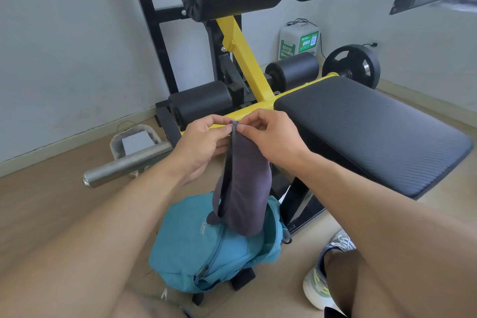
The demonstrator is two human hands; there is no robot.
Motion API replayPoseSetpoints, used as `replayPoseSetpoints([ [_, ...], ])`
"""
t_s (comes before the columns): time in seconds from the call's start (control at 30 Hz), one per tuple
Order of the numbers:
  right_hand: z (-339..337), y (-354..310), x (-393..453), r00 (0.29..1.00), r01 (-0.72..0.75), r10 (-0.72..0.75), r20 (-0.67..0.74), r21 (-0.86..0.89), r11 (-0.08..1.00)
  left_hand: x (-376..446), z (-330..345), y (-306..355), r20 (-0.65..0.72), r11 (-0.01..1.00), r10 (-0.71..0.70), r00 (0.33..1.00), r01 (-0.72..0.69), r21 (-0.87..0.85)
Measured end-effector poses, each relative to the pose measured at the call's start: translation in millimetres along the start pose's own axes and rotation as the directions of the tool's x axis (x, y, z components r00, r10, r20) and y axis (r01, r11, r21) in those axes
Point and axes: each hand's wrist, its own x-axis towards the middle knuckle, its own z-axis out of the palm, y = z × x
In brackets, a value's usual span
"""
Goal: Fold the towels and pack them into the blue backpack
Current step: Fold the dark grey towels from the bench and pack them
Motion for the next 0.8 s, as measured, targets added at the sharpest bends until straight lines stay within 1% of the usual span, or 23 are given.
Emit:
replayPoseSetpoints([
  [0.2, -0.9, 0.0, 0.2, 1.000, -0.005, 0.005, -0.012, -0.006, 1.000, 0.9, -1.3, 1.3, 0.012, 0.999, -0.022, 1.000, 0.022, -0.024],
  [0.6, -1.4, 0.3, -1.2, 1.000, -0.019, 0.019, -0.012, 0.035, 0.999, -2.0, 3.1, 0.1, 0.020, 0.999, -0.012, 1.000, 0.013, -0.043],
  [0.8, -0.9, 1.9, -2.2, 1.000, -0.022, 0.022, -0.002, 0.044, 0.999, -2.6, 2.4, -0.4, -0.017, 1.000, 0.010, 1.000, -0.011, -0.026],
])
